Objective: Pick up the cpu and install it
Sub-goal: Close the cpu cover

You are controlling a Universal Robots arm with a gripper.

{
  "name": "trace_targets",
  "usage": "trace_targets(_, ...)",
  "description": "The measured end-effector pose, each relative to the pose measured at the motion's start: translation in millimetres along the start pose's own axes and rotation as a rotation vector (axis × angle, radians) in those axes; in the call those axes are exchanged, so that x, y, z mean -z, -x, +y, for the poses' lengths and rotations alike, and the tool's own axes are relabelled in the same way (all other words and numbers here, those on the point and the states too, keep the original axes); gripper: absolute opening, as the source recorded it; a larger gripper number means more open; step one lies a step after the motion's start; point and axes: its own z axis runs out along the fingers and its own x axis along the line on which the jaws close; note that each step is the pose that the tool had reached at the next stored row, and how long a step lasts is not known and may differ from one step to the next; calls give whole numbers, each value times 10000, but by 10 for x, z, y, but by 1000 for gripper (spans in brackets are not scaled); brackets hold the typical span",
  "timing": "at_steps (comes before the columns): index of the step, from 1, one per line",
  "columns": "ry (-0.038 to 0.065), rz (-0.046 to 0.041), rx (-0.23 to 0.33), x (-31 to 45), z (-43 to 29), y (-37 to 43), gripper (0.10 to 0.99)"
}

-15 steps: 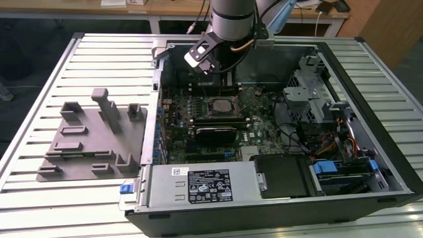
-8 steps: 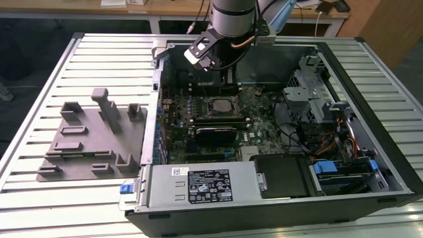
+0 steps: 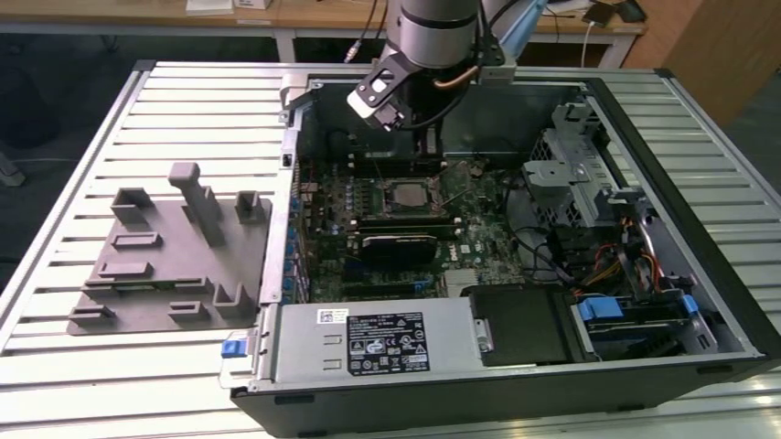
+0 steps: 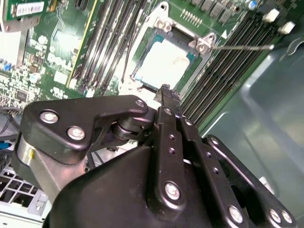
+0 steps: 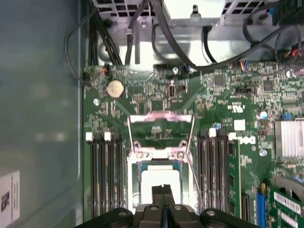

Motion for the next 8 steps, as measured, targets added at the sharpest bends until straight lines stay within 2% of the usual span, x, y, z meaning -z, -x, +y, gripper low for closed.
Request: trace_targets(8,0,1,1,-6,175,-6,106)
